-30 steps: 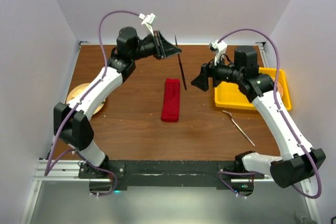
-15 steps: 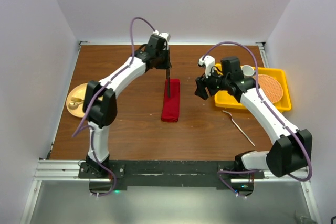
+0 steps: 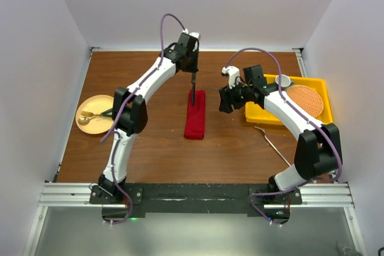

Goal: Fold the napkin into a case and place the utensils inside
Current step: Insert the knife into the folded napkin.

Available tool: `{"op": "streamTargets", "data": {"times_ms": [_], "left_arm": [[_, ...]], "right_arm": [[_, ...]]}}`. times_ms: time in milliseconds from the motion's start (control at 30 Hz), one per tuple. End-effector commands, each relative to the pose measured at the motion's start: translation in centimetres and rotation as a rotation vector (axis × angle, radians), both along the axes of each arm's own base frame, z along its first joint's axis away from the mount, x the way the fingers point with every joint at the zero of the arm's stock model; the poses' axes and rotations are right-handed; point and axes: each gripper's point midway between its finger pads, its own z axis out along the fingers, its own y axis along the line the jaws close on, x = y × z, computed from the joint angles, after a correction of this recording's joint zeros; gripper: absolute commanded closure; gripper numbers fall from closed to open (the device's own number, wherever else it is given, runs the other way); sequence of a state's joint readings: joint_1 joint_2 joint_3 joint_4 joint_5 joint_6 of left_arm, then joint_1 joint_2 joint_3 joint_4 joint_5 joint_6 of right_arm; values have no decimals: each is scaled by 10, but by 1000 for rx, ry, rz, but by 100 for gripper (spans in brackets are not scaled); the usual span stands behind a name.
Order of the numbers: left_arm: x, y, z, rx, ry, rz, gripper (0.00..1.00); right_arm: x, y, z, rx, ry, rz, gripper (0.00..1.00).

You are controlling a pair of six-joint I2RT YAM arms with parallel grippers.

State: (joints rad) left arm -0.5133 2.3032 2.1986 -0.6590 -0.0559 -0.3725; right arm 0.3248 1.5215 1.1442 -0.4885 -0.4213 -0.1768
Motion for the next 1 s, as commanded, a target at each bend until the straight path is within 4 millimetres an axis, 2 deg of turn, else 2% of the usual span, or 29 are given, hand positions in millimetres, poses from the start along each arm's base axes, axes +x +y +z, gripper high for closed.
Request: {"op": "streamTargets", "data": {"times_ms": [0,167,233,433,633,667,767,967], "left_arm": [[-1,-10,10,-35,3,-36,100],[-12,-12,2,-50,44,-42,100],[-17,-9,-8,-40,70,-35,100],[-33,-10,-34,-45,159,-29,100],[-56,-12,-40,-46,217,-50,100],[-63,-9,-47,-41,244,-53,100],[-76,-7,-47,-53,276,-48,100],[-76,-6,-37,-76,270,-16,100]], "right_arm": [[18,6,21,44,-44,1,37],[23,10,8,56,-11,17,38],[26,13,0,60,12,23,39],[35,14,-3,56,14,25,39],[29,15,-9,65,44,29,39],[27,16,-10,70,51,29,39],[19,17,-16,85,87,28,40],[2,19,-27,115,152,16,41]]}}
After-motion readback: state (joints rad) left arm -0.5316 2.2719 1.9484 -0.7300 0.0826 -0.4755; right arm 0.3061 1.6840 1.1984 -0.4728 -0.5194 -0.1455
